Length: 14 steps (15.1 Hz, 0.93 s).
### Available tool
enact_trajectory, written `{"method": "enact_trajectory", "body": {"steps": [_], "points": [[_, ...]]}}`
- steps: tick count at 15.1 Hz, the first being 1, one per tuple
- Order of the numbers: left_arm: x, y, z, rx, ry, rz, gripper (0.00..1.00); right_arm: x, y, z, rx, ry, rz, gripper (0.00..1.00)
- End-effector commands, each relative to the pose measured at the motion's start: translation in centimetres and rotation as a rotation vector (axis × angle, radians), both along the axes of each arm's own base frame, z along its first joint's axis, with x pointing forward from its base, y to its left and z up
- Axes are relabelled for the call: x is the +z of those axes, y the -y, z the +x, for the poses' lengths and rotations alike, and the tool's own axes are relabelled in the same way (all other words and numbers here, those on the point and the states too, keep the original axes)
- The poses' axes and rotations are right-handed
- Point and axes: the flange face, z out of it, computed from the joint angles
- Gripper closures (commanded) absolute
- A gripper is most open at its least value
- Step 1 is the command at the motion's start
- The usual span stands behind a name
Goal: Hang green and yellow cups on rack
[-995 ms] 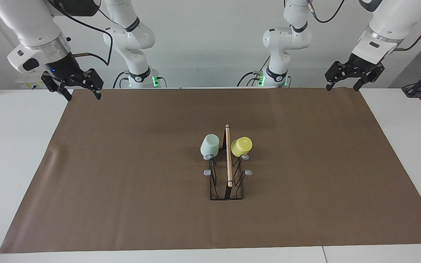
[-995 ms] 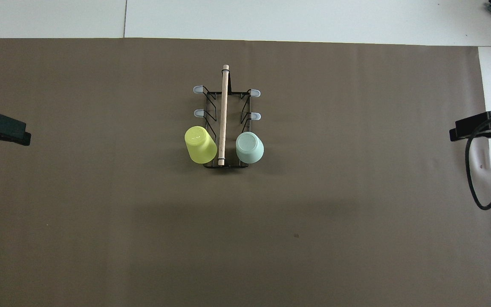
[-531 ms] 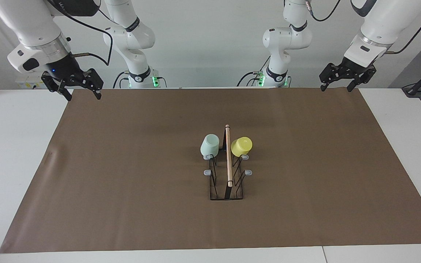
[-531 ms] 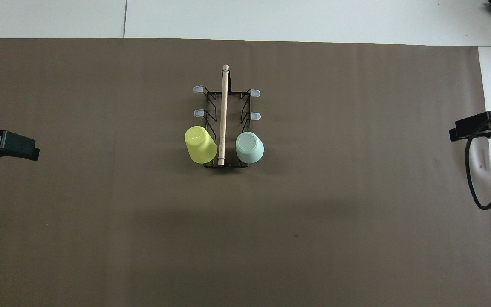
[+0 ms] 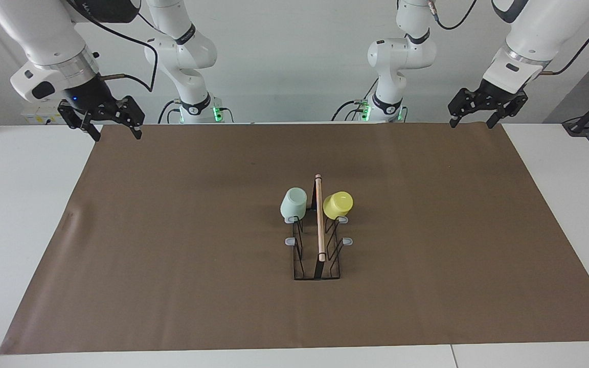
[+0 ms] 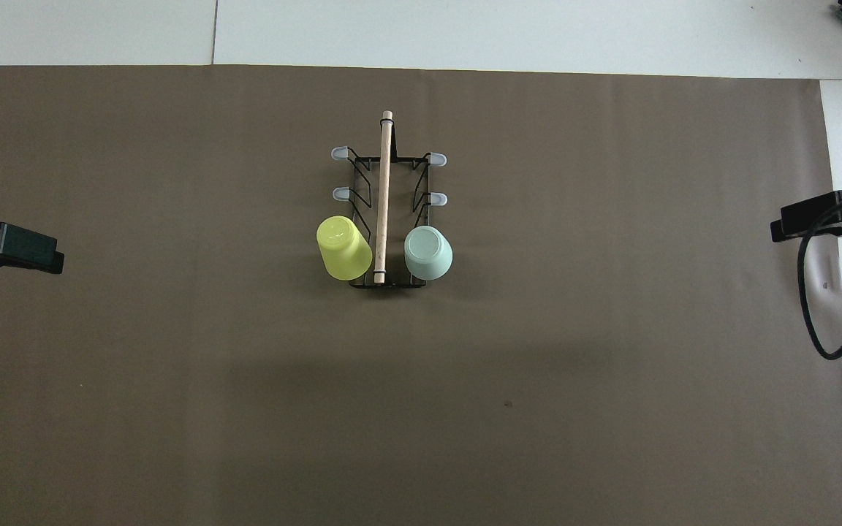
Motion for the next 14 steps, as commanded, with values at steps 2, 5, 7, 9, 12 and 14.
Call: {"method": "enact_trajectory", "body": {"steps": [2,5,7,9,12,14], "points": [[0.0,-0.1,-0.8,-0.011,0.014,0.002,0.0,0.2,0.4,0.4,0.0,0.0,-0.024,0.0],[-0.2,-0.2,-0.2,-0.006,0.017,0.0,0.0,0.2,0.4,0.4,0.0,0.0,-0.024,0.0],[-0.4,0.0,0.8,-0.009,-0.005,-0.005,0.0,0.2,0.4,0.4,0.0,0.0,-0.024,0.0],[-0.3,0.1,0.7,-0.012,-0.006,-0.003,0.0,0.2,0.4,0.4,0.0,0.001,-0.024,0.0],[-0.1,0.1,0.5,-0.015,0.0,-0.005,0.0,0.2,0.4,0.4,0.0,0.001,-0.024,0.0],[0.5,0.0,0.5,-0.013,0.014,-0.006,0.0,0.2,0.4,0.4,0.0,0.001,-0.024,0.0]]}}
